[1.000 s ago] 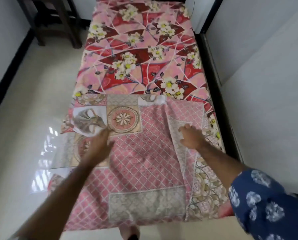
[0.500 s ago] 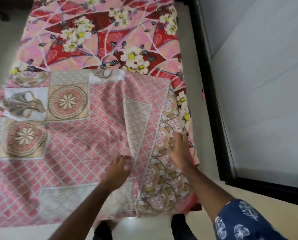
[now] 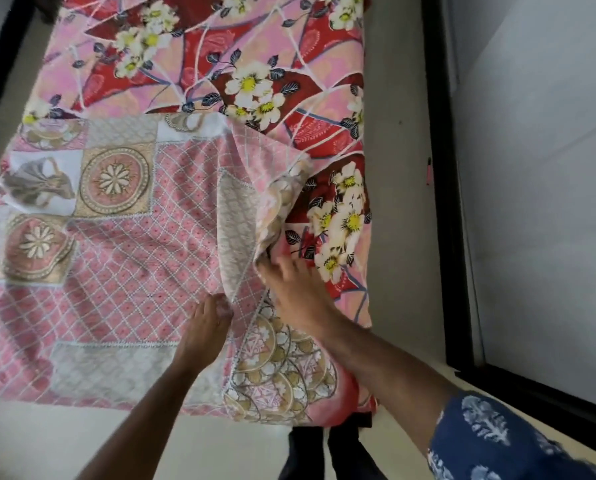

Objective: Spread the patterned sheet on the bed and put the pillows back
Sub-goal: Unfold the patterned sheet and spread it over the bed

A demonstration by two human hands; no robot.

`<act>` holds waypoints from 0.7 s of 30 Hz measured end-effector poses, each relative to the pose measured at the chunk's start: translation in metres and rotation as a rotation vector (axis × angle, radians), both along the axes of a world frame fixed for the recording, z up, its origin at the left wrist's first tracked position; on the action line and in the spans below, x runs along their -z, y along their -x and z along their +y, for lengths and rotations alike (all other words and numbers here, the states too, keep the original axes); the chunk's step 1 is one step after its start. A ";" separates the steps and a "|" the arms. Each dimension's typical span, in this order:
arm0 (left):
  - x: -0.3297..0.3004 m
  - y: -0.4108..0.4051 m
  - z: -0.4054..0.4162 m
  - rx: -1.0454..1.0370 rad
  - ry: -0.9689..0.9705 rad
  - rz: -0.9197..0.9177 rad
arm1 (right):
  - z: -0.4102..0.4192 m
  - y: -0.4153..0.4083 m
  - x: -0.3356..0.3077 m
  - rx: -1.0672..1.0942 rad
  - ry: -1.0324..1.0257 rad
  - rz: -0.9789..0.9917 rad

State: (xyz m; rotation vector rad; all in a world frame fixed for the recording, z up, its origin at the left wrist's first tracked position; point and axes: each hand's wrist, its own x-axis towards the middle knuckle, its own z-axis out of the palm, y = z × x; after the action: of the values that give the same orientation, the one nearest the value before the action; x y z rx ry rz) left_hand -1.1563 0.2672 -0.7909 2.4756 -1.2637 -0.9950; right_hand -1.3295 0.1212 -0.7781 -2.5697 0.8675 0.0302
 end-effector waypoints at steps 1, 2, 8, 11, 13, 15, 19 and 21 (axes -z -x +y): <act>-0.005 0.002 -0.002 -0.084 -0.010 0.024 | 0.009 -0.006 0.002 -0.100 -0.037 0.106; -0.007 0.003 -0.004 -0.140 -0.010 0.048 | 0.012 -0.009 0.006 -0.164 -0.087 0.194; -0.004 0.005 -0.003 0.068 -0.141 -0.101 | -0.043 -0.022 -0.004 0.260 -0.527 -0.260; 0.001 0.006 0.002 0.225 -0.237 -0.241 | -0.088 -0.035 -0.006 0.581 -0.506 -0.378; 0.007 0.003 0.006 0.227 -0.252 -0.246 | -0.113 -0.055 -0.006 0.572 -0.520 -0.371; 0.010 0.006 0.007 0.190 -0.238 -0.233 | -0.132 -0.077 -0.008 0.509 -0.521 -0.398; 0.019 0.011 0.006 0.147 -0.246 -0.249 | -0.165 -0.113 -0.010 0.279 -0.455 -0.386; 0.019 0.013 0.006 0.128 -0.253 -0.241 | -0.177 -0.122 -0.010 0.132 -0.415 -0.251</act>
State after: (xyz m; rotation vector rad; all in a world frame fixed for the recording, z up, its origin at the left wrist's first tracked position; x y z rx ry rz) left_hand -1.1692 0.2730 -0.8104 2.8089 -1.4651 -0.9621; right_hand -1.2076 -0.0563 -0.7684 -2.0751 0.8329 -0.1348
